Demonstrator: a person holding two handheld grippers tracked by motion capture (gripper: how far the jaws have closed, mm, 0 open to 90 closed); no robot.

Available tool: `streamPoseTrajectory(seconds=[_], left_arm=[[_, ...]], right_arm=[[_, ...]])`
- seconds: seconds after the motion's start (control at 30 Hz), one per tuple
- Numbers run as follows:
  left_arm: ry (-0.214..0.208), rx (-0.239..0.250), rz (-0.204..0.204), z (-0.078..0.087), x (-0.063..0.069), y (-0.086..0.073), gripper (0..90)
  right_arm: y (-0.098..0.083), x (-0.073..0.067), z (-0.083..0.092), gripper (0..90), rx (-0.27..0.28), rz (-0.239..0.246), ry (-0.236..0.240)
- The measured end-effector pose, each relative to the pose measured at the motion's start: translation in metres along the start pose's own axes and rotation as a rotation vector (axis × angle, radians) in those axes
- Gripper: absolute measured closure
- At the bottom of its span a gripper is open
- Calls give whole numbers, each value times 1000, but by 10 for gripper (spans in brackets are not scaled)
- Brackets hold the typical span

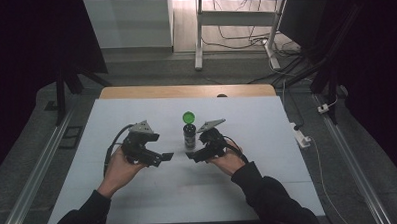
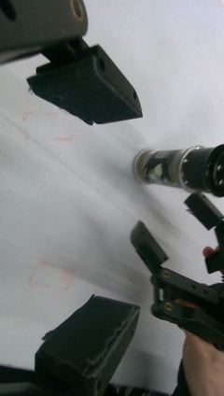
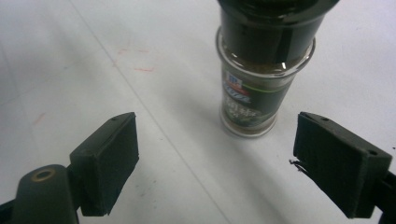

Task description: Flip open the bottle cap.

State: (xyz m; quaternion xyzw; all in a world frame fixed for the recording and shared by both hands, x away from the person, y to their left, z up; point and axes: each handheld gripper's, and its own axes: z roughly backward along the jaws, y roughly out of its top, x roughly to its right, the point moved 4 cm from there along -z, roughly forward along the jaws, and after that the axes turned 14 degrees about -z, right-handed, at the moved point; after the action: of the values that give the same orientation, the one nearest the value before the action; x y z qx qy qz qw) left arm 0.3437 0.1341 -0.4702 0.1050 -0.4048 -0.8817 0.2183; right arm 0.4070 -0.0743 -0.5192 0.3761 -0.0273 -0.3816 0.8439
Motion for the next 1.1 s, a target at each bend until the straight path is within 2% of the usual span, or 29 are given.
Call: streamPoseTrajectory(seconds=[0.2,0.3,0.37,0.63,0.87,1.1], left_arm=[[7,-17,5,8,8,-10,48],[11,-11,16,13,13,-16,35],[16,-10,19,17,16,-21,25],[58,-13,39,34,28,-42,0],[80,10,79,51,36,-60,0],[115,31,114,66,42,-77,0]], right_arm=[[-4,-7,12,97,-10,13,17],[-9,-10,20,89,-14,22,22],[-13,-11,27,83,-19,13,32],[-31,-15,57,19,8,29,52],[-46,-12,79,0,25,31,23],[-62,-3,107,0,63,-5,-16]])
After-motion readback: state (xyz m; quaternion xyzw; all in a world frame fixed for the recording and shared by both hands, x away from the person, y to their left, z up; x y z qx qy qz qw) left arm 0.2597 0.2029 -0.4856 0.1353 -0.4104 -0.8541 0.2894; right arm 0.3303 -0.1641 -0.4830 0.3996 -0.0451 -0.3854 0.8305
